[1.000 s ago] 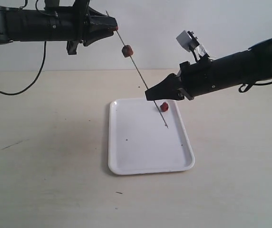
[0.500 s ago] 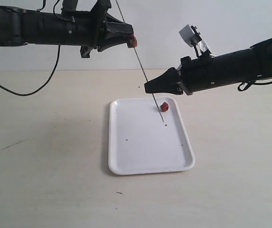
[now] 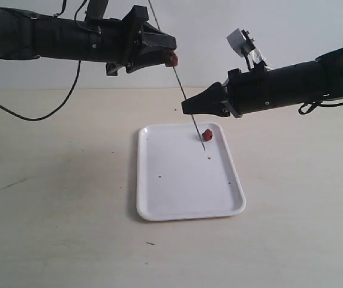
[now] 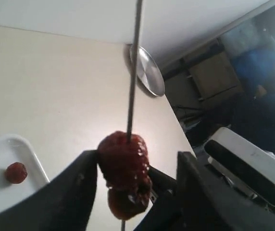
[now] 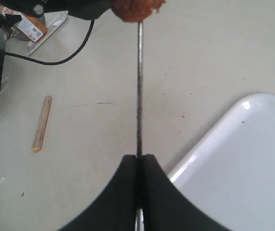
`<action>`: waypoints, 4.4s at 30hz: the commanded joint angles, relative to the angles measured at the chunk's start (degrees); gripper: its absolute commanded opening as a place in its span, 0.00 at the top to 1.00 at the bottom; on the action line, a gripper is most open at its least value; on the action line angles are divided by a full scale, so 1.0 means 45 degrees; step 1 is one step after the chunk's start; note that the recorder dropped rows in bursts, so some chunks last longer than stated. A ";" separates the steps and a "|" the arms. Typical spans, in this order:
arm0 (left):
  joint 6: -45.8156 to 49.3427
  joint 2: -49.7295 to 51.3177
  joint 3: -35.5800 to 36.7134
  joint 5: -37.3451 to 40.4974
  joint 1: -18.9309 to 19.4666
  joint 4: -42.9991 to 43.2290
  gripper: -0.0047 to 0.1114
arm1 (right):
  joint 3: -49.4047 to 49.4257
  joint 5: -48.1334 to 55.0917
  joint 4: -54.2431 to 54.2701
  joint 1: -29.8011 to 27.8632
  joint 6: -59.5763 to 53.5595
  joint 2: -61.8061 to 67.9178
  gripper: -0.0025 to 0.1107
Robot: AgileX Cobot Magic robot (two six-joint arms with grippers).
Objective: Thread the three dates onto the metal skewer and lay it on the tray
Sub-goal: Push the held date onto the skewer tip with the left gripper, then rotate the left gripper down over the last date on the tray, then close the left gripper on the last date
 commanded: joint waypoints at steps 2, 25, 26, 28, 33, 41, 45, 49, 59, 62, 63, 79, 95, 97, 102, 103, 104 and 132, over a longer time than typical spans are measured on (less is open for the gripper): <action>0.0486 -0.0038 0.0018 0.0202 -0.0094 -0.0047 0.46 | -0.0008 -0.0149 0.0211 0.0023 -0.0184 -0.0021 0.98; 0.1749 -0.0110 0.0018 -0.3413 -0.3241 1.2803 0.46 | -0.0008 -0.0023 -0.2297 -0.3129 0.1862 -0.0106 0.98; 0.1749 -0.0110 0.0018 -0.3814 -0.3800 1.4053 0.46 | -0.0008 -0.0023 -0.2434 -0.3129 0.1862 -0.0106 0.98; 0.1241 -0.0074 0.0018 -0.4726 -0.4944 1.6851 0.46 | -0.0008 -0.0080 -0.2805 -0.3129 0.1862 -0.0106 0.98; -0.0954 0.0627 -0.0404 -0.6053 -0.5890 2.1304 0.46 | -0.0008 -0.0255 -0.3393 -0.3213 0.2032 -0.0106 0.98; -0.2413 0.2451 -0.2737 -0.4890 -0.5928 2.3956 0.46 | -0.0008 -0.0413 -0.3735 -0.3213 0.2230 -0.0083 0.98; -0.2413 0.3095 -0.3202 -0.4808 -0.6015 2.5127 0.46 | -0.0008 -0.0929 -0.3992 -0.3440 0.2727 -0.0083 0.98; -0.2413 0.3674 -0.3634 -0.4808 -0.6272 2.6536 0.46 | -0.0008 -0.1082 -0.4264 -0.3850 0.3165 -0.0083 0.98; -0.1734 0.4872 -0.4777 -0.5150 -0.6330 2.7536 0.46 | -0.0008 -0.1054 -0.4264 -0.3927 0.3225 -0.0083 0.98; -0.1186 0.5029 -0.4865 -0.5116 -0.6330 2.7536 0.46 | -0.0008 -0.1054 -0.4264 -0.3927 0.3225 -0.0083 0.98; -0.0989 0.5058 -0.4865 -0.5116 -0.6330 2.7554 0.46 | -0.0008 -0.1054 -0.4264 -0.3927 0.3225 -0.0083 0.98; 0.0173 0.5626 -0.4865 -0.5911 -0.6302 2.7661 0.46 | -0.0008 -0.0972 -0.4264 -0.3927 0.3225 -0.0083 0.98; -0.0187 0.5705 -0.4865 -0.5375 -0.6170 2.7995 0.46 | -0.0008 -0.0971 -0.4183 -0.3927 0.3115 -0.0083 0.98; -0.0212 0.5705 -0.4865 -0.5425 -0.6170 2.7995 0.46 | -0.0008 -0.0971 -0.4183 -0.3927 0.3115 -0.0083 0.98; -0.0285 0.5705 -0.4865 -0.5454 -0.6144 2.7995 0.54 | -0.0008 -0.0920 -0.4185 -0.3927 0.3115 -0.0083 0.98; -0.0494 0.5705 -0.4865 -0.5454 -0.6144 2.7995 0.55 | -0.0008 -0.0920 -0.4185 -0.3927 0.3115 -0.0083 0.98; -0.0612 0.5705 -0.4865 -0.5454 -0.6144 2.7995 0.55 | -0.0008 -0.0920 -0.4185 -0.3927 0.3115 -0.0083 0.98; -0.0655 0.5729 -0.4865 -0.5860 -0.6144 2.7995 0.66 | -0.0008 -0.0820 -0.4073 -0.3927 0.3115 -0.0083 0.98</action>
